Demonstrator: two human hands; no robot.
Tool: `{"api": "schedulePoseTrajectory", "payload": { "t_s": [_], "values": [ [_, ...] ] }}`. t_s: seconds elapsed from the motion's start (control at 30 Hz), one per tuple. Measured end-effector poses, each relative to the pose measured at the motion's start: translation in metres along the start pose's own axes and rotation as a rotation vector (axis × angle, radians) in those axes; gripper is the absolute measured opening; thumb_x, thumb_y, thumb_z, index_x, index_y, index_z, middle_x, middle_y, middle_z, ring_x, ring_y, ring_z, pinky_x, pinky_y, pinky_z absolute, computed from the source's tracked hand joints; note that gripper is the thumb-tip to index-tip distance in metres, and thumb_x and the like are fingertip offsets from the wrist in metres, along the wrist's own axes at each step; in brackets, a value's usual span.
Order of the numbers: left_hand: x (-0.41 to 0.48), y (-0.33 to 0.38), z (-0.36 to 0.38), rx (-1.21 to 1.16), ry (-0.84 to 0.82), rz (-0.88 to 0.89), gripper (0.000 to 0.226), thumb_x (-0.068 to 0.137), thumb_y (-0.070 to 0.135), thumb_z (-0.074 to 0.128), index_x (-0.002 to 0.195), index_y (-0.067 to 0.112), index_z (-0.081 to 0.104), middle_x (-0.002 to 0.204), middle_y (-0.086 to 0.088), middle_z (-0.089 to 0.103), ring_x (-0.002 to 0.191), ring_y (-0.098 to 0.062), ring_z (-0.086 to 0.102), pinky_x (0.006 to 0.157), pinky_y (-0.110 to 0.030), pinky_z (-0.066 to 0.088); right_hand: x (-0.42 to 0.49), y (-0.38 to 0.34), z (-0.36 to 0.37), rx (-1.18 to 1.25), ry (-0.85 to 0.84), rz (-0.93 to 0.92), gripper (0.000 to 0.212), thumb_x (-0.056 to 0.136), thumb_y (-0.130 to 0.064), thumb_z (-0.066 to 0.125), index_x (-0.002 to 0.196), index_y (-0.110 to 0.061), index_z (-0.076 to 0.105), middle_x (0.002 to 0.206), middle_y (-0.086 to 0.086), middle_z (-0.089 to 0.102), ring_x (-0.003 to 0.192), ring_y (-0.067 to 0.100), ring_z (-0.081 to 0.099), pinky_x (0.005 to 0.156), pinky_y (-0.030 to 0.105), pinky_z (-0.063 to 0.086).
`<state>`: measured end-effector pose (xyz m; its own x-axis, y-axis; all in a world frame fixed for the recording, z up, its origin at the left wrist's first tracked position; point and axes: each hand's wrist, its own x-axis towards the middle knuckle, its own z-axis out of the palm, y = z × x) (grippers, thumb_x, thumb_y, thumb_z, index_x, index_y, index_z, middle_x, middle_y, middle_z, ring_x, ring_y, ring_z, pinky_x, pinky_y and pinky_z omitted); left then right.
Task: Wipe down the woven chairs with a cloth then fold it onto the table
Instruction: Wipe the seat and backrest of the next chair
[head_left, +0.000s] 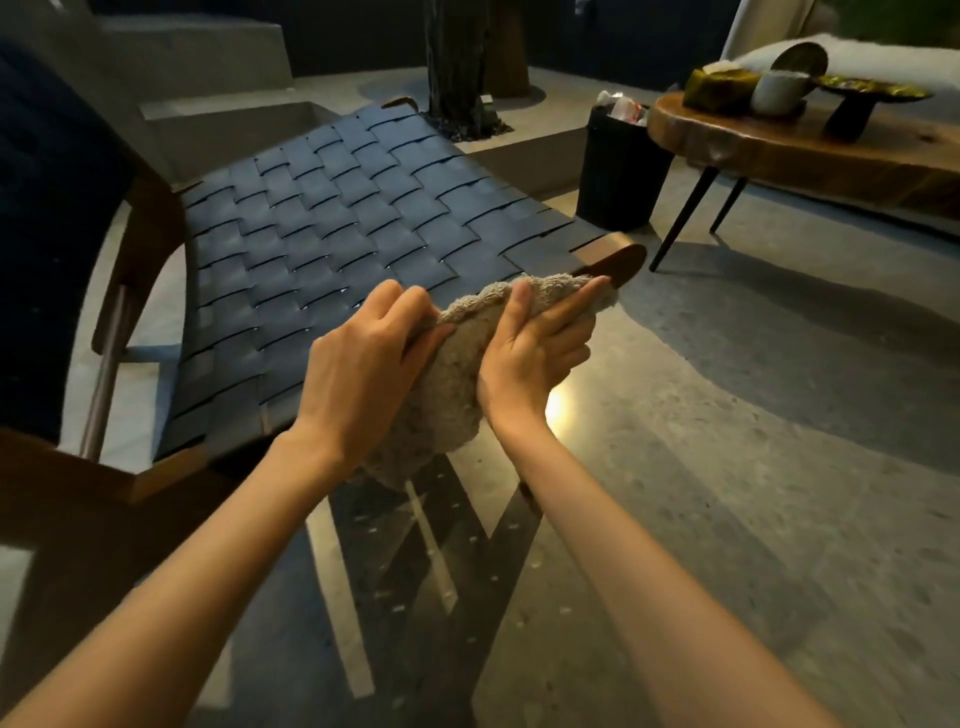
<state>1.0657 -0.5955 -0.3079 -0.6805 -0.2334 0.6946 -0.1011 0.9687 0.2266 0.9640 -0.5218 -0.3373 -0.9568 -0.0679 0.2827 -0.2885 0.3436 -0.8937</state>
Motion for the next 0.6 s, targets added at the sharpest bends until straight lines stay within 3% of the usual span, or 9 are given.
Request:
{"api": "schedulePoseTrajectory", "payload": {
  "t_s": [0.07, 0.2, 0.3, 0.43, 0.53, 0.6],
  "values": [
    [-0.016, -0.007, -0.009, 0.041, -0.007, -0.003, 0.018, 0.092, 0.023, 0.059, 0.095, 0.005, 0.062, 0.087, -0.01, 0.057, 0.06, -0.021, 0.056, 0.052, -0.031, 0.049, -0.015, 0.002, 0.003, -0.058, -0.041, -0.023, 0.077, 0.097, -0.054, 0.03, 0.149, -0.02, -0.016, 0.157, 0.014, -0.004, 0.132, 0.031, 0.023, 0.109, 0.037, 0.027],
    [-0.044, -0.027, -0.029, 0.072, -0.007, -0.095, 0.016, 0.092, 0.023, 0.06, 0.096, 0.008, 0.061, 0.091, -0.009, 0.057, 0.064, -0.023, 0.058, 0.053, -0.034, 0.051, -0.066, 0.001, 0.016, 0.046, -0.179, -0.032, 0.082, 0.09, -0.06, 0.024, 0.146, -0.023, -0.022, 0.156, 0.012, -0.02, 0.139, 0.024, 0.001, 0.113, 0.036, 0.008],
    [-0.07, -0.048, -0.047, 0.092, -0.001, -0.149, 0.018, 0.092, 0.024, 0.058, 0.097, 0.007, 0.061, 0.092, -0.009, 0.057, 0.068, -0.021, 0.056, 0.054, -0.034, 0.051, -0.106, -0.005, 0.031, 0.146, -0.288, -0.069, 0.085, 0.088, -0.06, 0.03, 0.14, -0.028, -0.03, 0.153, 0.006, -0.029, 0.138, 0.013, -0.003, 0.11, 0.027, 0.0],
    [-0.105, -0.065, -0.067, 0.14, 0.023, -0.185, 0.019, 0.092, 0.023, 0.058, 0.098, 0.004, 0.061, 0.091, -0.012, 0.059, 0.067, -0.022, 0.057, 0.053, -0.029, 0.048, -0.136, -0.003, 0.042, 0.179, -0.407, -0.157, 0.091, 0.095, -0.051, 0.04, 0.138, -0.029, -0.037, 0.149, 0.001, -0.039, 0.139, 0.014, -0.029, 0.098, 0.019, -0.029],
    [-0.113, -0.064, -0.066, 0.222, 0.111, -0.176, 0.018, 0.093, 0.022, 0.056, 0.102, 0.007, 0.062, 0.098, -0.013, 0.058, 0.079, -0.025, 0.056, 0.064, -0.031, 0.044, -0.14, 0.003, 0.034, 0.105, -0.409, -0.263, 0.088, 0.095, -0.046, 0.045, 0.143, -0.028, -0.027, 0.153, 0.001, -0.028, 0.136, 0.004, -0.02, 0.105, 0.014, -0.021],
    [-0.11, -0.055, -0.057, 0.298, 0.168, -0.095, 0.016, 0.093, 0.024, 0.049, 0.101, 0.011, 0.055, 0.101, -0.013, 0.052, 0.087, -0.023, 0.045, 0.075, -0.029, 0.031, -0.132, 0.005, 0.025, 0.031, -0.298, -0.342, 0.084, 0.095, -0.03, 0.054, 0.147, -0.022, -0.011, 0.153, 0.021, -0.009, 0.134, 0.015, 0.005, 0.113, 0.016, 0.005]
  ]
}}
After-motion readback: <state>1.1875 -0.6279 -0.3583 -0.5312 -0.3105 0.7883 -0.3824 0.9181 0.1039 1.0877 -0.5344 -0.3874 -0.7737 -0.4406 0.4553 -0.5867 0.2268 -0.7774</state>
